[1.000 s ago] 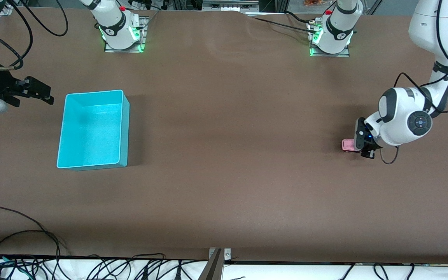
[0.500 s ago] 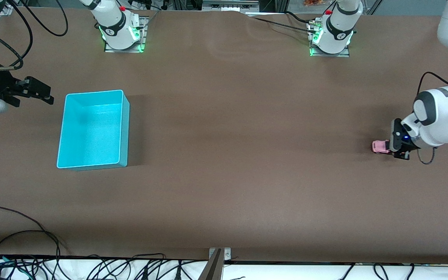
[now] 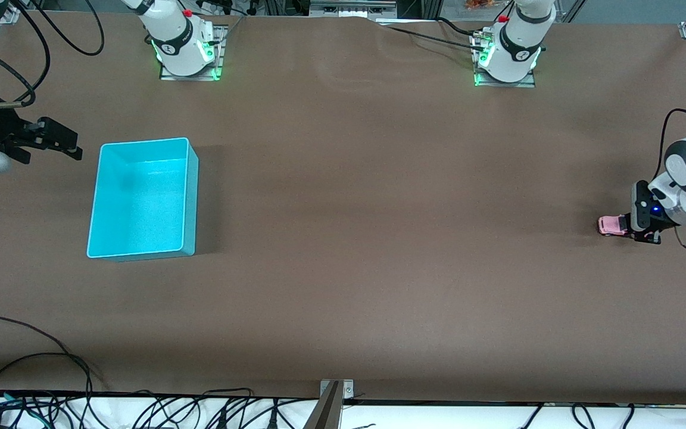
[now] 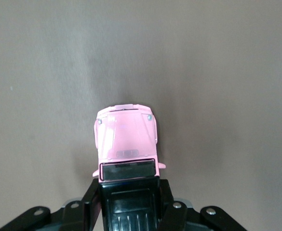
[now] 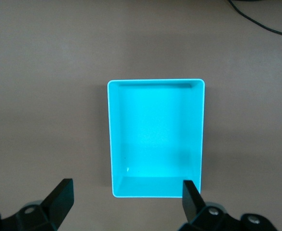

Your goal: Wind and store pink jeep toy

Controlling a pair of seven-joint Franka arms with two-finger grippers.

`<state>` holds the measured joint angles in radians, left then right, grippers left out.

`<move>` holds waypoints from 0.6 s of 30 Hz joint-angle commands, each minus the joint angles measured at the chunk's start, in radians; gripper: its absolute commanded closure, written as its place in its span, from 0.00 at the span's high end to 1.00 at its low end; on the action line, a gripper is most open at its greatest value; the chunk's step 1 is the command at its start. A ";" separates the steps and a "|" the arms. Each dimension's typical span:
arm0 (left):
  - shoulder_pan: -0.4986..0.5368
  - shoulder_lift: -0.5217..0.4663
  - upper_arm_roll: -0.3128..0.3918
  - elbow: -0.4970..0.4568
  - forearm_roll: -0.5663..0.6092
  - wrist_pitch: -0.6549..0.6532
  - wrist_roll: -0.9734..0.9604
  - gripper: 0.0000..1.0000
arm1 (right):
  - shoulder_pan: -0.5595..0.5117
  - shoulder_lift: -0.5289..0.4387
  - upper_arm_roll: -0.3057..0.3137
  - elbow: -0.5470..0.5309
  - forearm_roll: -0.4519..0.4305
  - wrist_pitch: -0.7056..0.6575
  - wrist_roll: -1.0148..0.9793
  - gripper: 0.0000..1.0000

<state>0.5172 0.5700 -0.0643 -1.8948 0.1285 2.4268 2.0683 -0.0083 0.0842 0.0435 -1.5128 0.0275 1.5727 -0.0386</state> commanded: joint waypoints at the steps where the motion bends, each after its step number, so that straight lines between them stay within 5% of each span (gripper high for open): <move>1: 0.034 0.088 0.003 0.003 0.043 -0.005 0.018 0.08 | -0.001 0.009 -0.002 0.033 0.009 -0.025 0.002 1.00; 3: 0.034 0.087 0.003 0.006 0.040 -0.006 0.015 0.23 | -0.001 0.009 -0.002 0.033 0.009 -0.025 0.002 1.00; 7: 0.035 0.068 -0.002 0.043 0.026 -0.076 0.015 1.00 | -0.001 0.009 -0.002 0.033 0.009 -0.025 0.002 1.00; 18: 0.032 0.016 -0.005 0.220 -0.017 -0.371 -0.002 1.00 | -0.001 0.009 -0.002 0.033 0.009 -0.025 0.002 1.00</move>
<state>0.5451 0.6104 -0.0631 -1.7657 0.1256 2.1751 2.0676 -0.0083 0.0841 0.0435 -1.5124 0.0275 1.5726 -0.0386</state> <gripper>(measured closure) 0.035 0.000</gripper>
